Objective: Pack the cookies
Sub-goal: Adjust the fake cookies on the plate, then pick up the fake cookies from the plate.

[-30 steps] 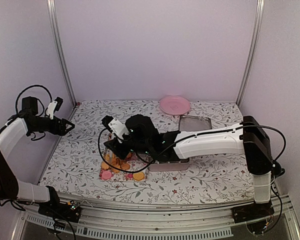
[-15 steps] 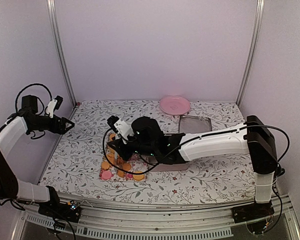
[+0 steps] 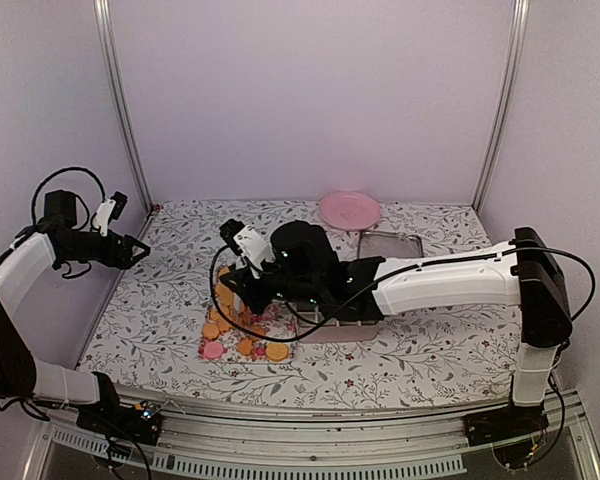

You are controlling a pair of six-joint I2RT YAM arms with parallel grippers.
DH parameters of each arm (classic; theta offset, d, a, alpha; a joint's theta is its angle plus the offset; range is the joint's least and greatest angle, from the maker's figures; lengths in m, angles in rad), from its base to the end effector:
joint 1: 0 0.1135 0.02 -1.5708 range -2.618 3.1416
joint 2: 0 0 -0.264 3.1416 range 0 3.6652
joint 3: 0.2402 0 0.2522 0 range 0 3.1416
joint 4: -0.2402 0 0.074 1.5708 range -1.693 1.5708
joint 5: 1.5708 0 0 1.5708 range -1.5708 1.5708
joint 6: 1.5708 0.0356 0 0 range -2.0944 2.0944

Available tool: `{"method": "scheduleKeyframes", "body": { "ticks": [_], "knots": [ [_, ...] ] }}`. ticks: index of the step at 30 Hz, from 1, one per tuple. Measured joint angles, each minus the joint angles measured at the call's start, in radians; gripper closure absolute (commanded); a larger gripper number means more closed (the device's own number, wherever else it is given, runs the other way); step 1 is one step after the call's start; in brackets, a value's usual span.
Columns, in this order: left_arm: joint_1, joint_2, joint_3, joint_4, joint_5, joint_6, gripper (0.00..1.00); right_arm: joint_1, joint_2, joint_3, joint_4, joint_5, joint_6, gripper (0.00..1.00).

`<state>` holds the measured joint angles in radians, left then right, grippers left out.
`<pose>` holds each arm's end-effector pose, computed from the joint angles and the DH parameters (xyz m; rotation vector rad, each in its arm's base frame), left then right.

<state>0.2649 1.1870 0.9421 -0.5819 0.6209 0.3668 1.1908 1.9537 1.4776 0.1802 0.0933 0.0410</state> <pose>0.2400 0.0436 0.2814 0.3917 2.2090 -0.4091 0.1769 0.4339 0.2675 -0.9963 1.6608 0.7543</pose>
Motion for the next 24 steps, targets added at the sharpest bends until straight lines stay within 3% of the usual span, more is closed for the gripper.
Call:
{"method": "scheduleKeyframes", "body": {
  "ticks": [6,12,24],
  "knots": [
    [-0.001,0.000,0.000,0.000,0.000,0.000,0.05,-0.003,-0.021,0.000,-0.001,0.000,0.001,1.00],
    [-0.001,0.000,0.000,0.000,0.000,0.000,0.05,-0.011,-0.039,-0.023,-0.005,0.000,0.010,0.83],
    [-0.001,0.000,0.000,0.000,-0.001,0.004,0.04,-0.016,-0.039,-0.059,-0.006,-0.002,0.039,0.64]
  ]
}}
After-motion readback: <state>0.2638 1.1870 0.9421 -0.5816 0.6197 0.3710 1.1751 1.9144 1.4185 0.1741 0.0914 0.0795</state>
